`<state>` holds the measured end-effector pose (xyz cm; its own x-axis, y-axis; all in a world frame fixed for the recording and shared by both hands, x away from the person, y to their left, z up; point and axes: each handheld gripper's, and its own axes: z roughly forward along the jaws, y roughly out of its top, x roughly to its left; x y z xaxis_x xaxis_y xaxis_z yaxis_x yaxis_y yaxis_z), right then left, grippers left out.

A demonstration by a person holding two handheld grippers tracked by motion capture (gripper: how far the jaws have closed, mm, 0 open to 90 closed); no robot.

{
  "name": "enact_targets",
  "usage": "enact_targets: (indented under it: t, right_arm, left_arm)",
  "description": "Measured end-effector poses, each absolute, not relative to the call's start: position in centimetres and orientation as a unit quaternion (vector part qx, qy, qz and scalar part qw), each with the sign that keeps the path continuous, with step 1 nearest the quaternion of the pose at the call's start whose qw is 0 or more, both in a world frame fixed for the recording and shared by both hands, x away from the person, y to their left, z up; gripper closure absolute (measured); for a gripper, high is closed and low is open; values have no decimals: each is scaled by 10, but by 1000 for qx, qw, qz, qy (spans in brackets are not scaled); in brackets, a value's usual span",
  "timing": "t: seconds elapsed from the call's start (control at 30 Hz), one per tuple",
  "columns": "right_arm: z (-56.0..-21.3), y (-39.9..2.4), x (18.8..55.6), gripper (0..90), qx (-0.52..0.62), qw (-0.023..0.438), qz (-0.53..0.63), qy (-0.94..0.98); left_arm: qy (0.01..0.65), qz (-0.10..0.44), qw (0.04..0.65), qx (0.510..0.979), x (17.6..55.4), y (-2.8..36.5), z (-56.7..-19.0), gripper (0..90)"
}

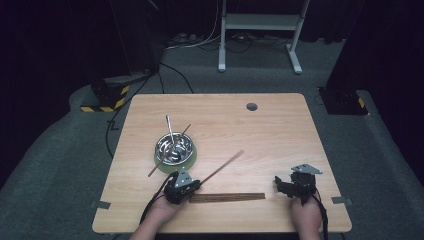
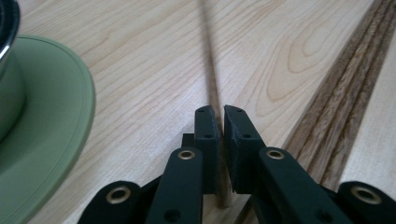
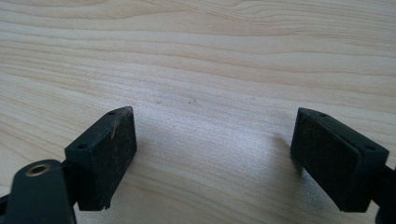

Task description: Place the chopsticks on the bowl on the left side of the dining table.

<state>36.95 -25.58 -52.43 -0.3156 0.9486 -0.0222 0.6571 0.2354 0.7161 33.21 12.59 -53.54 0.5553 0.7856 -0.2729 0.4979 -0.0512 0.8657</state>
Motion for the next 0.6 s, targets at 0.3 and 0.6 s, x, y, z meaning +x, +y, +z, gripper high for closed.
enact_targets:
  t: [0.3,0.6]
  right_arm:
    - [-524,-256,370,141,534,237,309,750]
    - [-524,-256,370,141,536,235,309,749]
  left_arm:
    - [454,145,538,696,330,129,-532,843]
    - [444,149,574,671,324,134,-517,844]
